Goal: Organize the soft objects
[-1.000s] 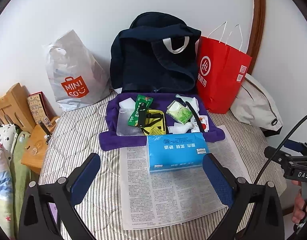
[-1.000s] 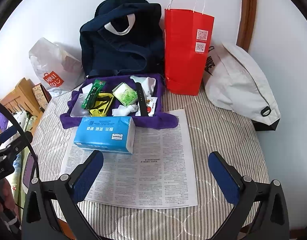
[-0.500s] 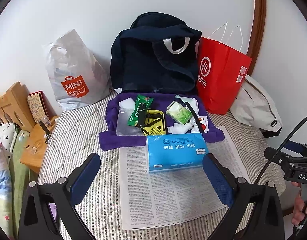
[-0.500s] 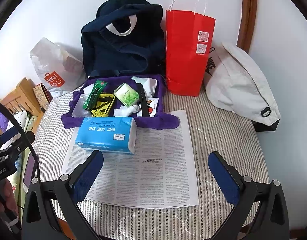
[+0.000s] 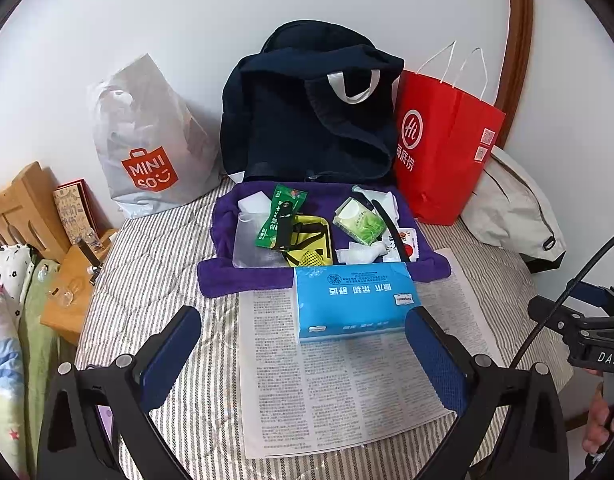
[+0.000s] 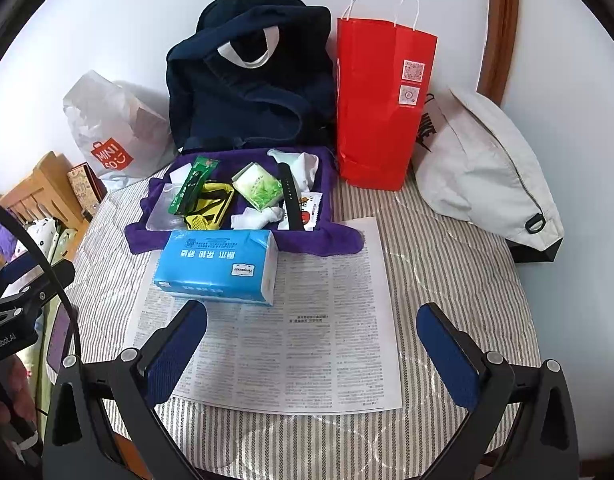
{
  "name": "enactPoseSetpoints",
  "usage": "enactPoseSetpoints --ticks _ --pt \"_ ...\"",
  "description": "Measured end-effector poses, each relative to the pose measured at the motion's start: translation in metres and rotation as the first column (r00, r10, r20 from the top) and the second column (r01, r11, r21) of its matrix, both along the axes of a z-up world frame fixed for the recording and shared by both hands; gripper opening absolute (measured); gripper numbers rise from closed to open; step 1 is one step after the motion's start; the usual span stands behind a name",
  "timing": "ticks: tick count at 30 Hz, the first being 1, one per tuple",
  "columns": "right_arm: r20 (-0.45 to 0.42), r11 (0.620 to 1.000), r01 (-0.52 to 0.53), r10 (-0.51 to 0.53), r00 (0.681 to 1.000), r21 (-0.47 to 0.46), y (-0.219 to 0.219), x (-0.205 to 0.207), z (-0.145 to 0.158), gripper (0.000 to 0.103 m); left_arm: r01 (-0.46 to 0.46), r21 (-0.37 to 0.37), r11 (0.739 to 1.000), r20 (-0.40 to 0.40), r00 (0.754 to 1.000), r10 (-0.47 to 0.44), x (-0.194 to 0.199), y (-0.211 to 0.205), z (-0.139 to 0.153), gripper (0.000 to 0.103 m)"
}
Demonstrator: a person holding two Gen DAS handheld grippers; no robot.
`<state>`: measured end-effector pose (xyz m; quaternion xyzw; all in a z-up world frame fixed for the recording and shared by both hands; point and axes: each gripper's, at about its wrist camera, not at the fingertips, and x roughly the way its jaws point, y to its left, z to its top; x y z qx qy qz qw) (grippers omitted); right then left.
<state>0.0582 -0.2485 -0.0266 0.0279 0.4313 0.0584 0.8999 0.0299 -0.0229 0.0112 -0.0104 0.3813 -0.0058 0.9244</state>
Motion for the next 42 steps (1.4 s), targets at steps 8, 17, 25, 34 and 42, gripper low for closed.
enactPoseSetpoints --ticks 8,17,25,34,42 --pt "0.004 1.000 0.000 0.000 1.000 -0.002 0.0020 -0.0007 0.0008 0.103 0.000 -0.003 1.000 -0.004 1.000 0.000 0.0003 -0.0003 -0.0013 0.103" --pt "-0.001 1.000 -0.010 0.010 1.000 0.003 0.0039 0.0009 0.0002 0.103 0.001 -0.008 1.000 -0.009 1.000 -0.001 0.0006 0.0002 -0.0042 0.103" --pt "-0.001 1.000 -0.011 0.011 1.000 0.000 0.0041 0.0011 -0.0008 0.103 -0.002 -0.011 1.000 -0.019 1.000 0.002 0.0025 0.0024 -0.0068 0.103" --pt "-0.001 1.000 -0.010 0.010 1.000 0.000 0.0047 0.0010 -0.0008 0.103 -0.009 -0.014 1.000 -0.016 1.000 0.008 0.0021 0.0029 -0.0075 0.103" --pt "-0.007 1.000 -0.008 0.008 1.000 -0.004 0.0051 0.0025 -0.0043 0.103 -0.011 -0.015 1.000 -0.019 1.000 0.011 0.0025 0.0032 -0.0090 0.103"
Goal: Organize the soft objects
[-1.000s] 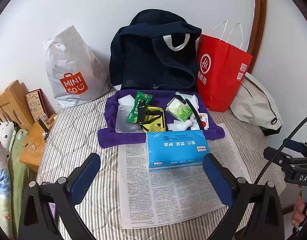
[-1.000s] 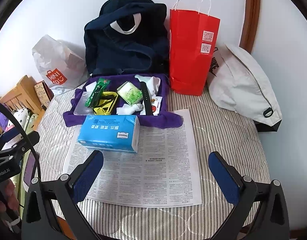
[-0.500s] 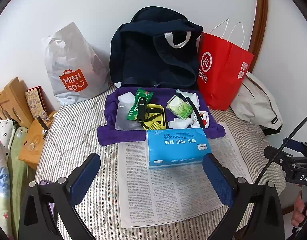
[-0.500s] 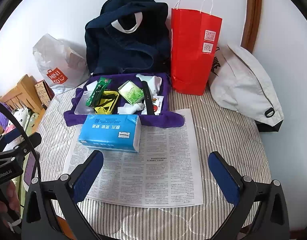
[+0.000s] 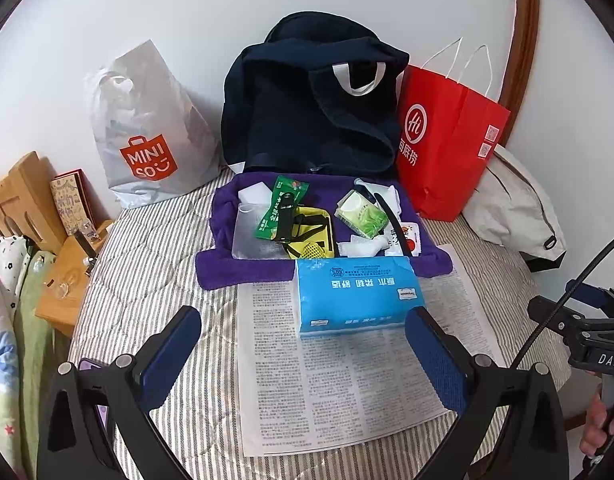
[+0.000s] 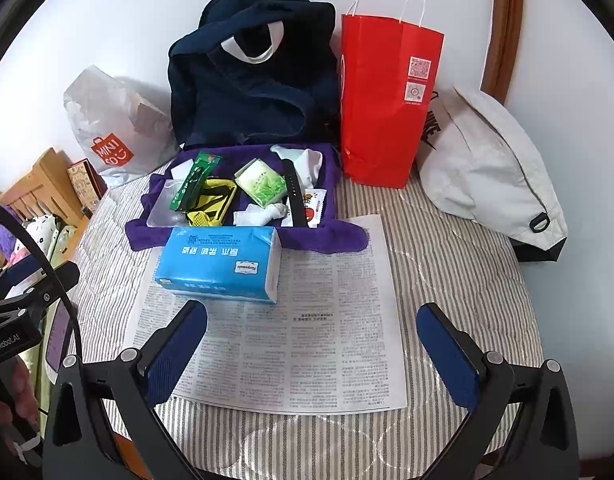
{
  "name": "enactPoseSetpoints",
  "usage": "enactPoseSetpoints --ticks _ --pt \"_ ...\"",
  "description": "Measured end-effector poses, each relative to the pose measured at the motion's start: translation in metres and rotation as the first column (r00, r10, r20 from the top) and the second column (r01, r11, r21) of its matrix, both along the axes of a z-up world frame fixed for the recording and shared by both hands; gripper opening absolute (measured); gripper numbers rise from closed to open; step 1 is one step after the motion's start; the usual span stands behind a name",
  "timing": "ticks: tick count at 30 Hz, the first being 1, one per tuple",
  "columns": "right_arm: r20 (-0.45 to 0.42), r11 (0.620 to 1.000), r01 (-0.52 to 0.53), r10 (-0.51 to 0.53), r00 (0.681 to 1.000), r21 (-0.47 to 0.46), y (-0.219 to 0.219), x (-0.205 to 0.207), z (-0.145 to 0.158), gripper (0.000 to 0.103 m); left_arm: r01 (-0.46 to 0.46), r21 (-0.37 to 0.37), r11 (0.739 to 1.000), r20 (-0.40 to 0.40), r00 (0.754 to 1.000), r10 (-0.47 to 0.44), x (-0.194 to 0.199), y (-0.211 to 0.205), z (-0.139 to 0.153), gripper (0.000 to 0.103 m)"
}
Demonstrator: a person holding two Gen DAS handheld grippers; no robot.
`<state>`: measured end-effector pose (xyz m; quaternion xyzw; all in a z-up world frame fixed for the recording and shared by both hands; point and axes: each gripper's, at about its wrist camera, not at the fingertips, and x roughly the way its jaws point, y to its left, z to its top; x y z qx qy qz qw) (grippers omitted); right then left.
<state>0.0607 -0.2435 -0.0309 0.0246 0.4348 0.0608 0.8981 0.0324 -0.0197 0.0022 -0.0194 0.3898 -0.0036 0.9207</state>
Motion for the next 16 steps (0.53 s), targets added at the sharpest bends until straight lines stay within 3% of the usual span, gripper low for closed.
enactPoseSetpoints --ticks 16 --pt "-0.012 1.000 -0.026 0.026 1.000 -0.010 0.009 0.004 -0.014 0.103 -0.001 0.015 1.000 -0.012 1.000 0.002 0.008 -0.002 -0.013 0.103"
